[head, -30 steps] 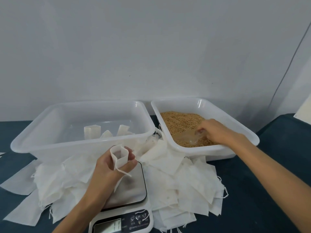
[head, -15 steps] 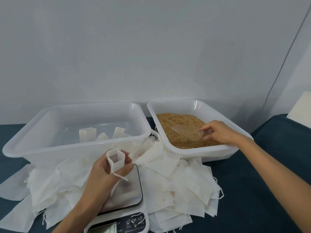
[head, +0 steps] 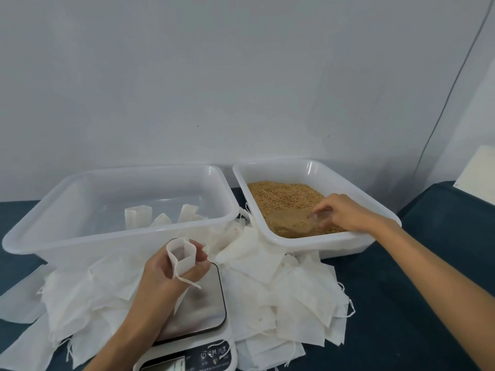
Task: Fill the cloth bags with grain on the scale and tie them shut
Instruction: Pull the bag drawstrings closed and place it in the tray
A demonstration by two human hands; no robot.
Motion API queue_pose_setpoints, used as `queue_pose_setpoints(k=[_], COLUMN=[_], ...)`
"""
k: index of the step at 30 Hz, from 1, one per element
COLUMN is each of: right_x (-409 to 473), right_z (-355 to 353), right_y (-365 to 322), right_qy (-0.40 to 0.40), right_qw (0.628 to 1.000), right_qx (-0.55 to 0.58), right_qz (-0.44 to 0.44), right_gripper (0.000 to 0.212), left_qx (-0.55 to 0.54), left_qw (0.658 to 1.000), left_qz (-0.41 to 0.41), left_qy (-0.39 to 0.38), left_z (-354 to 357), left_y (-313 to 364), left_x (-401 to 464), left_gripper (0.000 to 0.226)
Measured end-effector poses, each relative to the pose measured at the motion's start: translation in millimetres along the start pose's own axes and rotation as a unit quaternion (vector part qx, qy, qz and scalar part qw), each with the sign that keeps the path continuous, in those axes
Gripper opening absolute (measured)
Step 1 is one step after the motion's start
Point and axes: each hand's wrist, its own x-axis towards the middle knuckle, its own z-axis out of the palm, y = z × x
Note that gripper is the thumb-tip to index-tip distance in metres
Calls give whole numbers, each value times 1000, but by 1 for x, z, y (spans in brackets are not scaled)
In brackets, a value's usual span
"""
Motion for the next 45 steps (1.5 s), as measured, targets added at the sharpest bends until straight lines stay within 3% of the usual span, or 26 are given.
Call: queue_pose_setpoints(k=[10,15,18,24,35,45], right_x=[-14,-27,-32,-35,-48,-52], right_z=[-7,-9,-4,7,-9,-12], right_y=[-18,-68,-105,-150,-185,-202], right_qy=[44,35,6,-23,99,129], right_qw=[994,987,981,981,959,931], right_qx=[102,142,142,55,-75,-166], right_qz=[12,-68,-128,-183,-253,-299], right_gripper=[41,43,39,46,37,38], left_qx=[-11,-2,13,34,47,-4], left_qw=[1000,1000,1000,999,998,998], left_qz=[24,17,10,-6,-38,-42], left_qy=[3,2,-6,-8,-20,-35], left_z=[-1,-3,-3,-5,-3,1], left_y=[-2,1,2,0,0,3], left_x=[4,10,9,7,5,2], left_gripper=[31,41,35,32,35,43])
